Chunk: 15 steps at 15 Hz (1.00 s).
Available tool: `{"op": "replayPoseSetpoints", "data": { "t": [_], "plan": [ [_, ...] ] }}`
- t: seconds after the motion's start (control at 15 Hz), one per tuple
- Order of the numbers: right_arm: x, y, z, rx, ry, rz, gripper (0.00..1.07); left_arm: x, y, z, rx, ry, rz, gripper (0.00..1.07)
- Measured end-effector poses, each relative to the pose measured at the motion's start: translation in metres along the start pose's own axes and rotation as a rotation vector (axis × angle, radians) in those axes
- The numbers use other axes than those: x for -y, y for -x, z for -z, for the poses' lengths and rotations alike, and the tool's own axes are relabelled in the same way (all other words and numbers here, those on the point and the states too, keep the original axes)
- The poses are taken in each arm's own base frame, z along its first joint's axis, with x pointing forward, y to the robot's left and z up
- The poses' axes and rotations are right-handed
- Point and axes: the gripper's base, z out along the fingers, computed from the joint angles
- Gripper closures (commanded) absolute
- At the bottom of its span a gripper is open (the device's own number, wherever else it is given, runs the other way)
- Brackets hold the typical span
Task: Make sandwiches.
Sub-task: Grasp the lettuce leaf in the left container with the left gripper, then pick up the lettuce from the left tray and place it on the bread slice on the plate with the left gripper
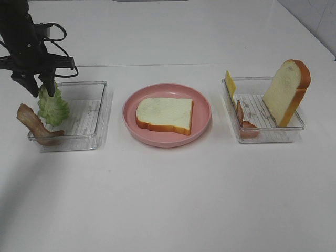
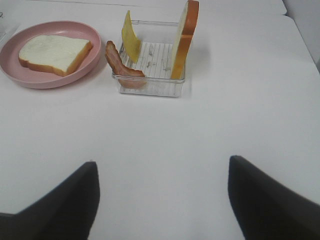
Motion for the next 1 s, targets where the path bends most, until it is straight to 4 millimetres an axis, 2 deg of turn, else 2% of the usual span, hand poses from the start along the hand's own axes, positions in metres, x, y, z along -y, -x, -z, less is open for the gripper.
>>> {"op": "replayPoseSetpoints", "data": {
  "t": [0.27,0.53,0.67,0.93,1.0],
  "plan": [
    [0.000,0.000,0.000,0.000,0.000,0.000,0.39,0.000,0.000,0.000,0.004,-0.001,0.000,1.07],
    [0.000,0.000,0.000,0.000,0.000,0.000,0.39,0.000,0.000,0.002,0.008,-0.005,0.001,1.07],
    [0.000,0.000,0.000,0.000,0.000,0.000,0.39,0.002,0.000,0.013,0.027,-0.021,0.001,1.07],
    [0.000,0.000,0.000,0.000,0.000,0.000,0.39,0.008,0.002,0.058,0.148,-0.113,-0.005,1.07],
    [0.000,0.000,0.000,0.000,0.000,0.000,0.39,0.014,0.002,0.074,0.205,-0.182,-0.017,1.07]
  ]
}}
